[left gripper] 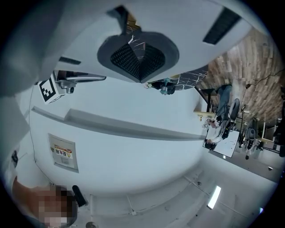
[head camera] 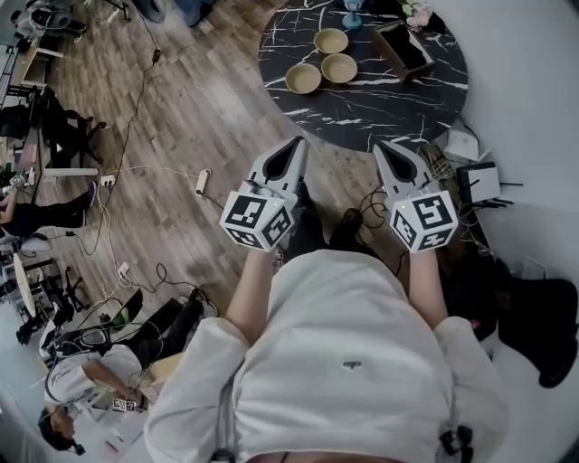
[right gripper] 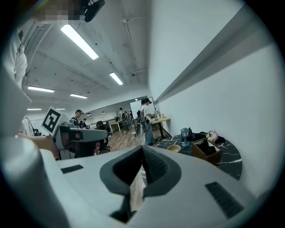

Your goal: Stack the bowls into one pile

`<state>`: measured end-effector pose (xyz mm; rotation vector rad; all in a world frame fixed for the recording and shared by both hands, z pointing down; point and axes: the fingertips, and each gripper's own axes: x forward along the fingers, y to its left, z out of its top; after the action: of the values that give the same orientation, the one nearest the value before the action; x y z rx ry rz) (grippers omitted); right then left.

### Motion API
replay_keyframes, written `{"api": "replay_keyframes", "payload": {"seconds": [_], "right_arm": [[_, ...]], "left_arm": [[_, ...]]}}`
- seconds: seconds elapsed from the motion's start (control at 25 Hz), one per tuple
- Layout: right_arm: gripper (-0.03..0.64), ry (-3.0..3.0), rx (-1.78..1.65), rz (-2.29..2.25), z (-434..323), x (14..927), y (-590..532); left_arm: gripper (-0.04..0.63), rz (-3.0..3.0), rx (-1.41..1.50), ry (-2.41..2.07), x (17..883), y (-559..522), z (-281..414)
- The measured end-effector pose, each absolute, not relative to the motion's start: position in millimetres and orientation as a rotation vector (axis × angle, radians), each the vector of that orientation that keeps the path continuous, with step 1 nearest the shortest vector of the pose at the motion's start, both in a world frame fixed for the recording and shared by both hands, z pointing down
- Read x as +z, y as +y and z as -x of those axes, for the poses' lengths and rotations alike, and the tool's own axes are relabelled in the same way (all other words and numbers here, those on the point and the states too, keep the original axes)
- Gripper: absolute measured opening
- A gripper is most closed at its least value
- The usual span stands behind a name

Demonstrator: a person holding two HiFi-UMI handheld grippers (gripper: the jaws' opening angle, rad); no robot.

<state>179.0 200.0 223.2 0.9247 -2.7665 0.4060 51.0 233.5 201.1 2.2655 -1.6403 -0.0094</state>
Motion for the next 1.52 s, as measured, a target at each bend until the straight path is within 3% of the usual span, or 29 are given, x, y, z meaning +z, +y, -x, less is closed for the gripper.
{"api": "replay_keyframes", "payload": {"seconds": [0.48, 0.64, 0.8, 1.0, 1.52], "right_arm": [[0.006, -2.729, 0.404, -0.886, -128, 229, 192], [0.046, -2.711, 0.411, -0.879, -101, 229, 184], [0.092, -2.696, 0.410, -0.894, -72, 229, 176], [0.179, -2.664, 0.398, -0.921, -37, 229, 163], [0.193, -2.601, 0.433, -0.991, 44, 250, 140]], "left_arm": [[-0.008, -2.267, 0.061, -1.676, 205, 222, -1], [-0.006, -2.284, 0.073, -1.670, 203, 212, 25], [0.078, -2.329, 0.098, -1.627, 203, 203, 47], [0.103, -2.372, 0.093, -1.574, 203, 188, 78], [0.106, -2.461, 0.089, -1.398, 215, 148, 131]]}}
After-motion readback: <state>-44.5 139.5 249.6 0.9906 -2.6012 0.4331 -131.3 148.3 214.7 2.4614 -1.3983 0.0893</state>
